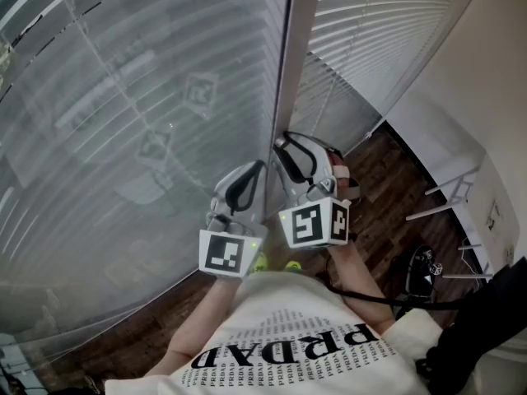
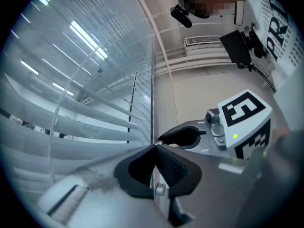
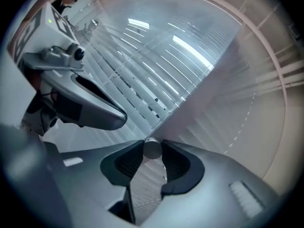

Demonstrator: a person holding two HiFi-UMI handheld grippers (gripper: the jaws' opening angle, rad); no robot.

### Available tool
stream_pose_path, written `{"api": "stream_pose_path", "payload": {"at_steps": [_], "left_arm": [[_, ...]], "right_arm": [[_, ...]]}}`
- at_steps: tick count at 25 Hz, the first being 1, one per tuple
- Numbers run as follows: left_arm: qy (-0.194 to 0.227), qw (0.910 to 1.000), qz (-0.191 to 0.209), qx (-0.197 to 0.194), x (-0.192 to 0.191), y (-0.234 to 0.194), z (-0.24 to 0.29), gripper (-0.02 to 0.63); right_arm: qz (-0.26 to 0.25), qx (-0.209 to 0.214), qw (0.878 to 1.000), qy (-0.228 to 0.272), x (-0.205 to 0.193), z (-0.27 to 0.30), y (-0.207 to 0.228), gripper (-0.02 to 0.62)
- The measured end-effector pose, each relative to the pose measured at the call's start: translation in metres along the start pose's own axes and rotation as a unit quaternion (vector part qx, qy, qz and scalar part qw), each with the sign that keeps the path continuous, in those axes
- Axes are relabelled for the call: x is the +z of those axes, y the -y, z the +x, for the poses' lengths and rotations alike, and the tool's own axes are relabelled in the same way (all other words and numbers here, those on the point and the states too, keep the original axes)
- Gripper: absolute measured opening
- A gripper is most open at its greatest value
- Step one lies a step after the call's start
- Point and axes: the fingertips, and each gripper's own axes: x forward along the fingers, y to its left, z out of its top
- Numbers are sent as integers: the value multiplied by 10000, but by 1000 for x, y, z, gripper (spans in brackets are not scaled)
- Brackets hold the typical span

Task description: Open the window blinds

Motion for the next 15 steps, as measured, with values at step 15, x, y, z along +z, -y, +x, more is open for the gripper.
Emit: {"api": "stream_pose_path", "payload": {"at_steps": [15], "left_arm": [[-20, 10000, 12, 16, 5, 0, -1, -8]], "right_arm": [[2627, 382, 9622, 607, 1, -2, 11, 127]]}}
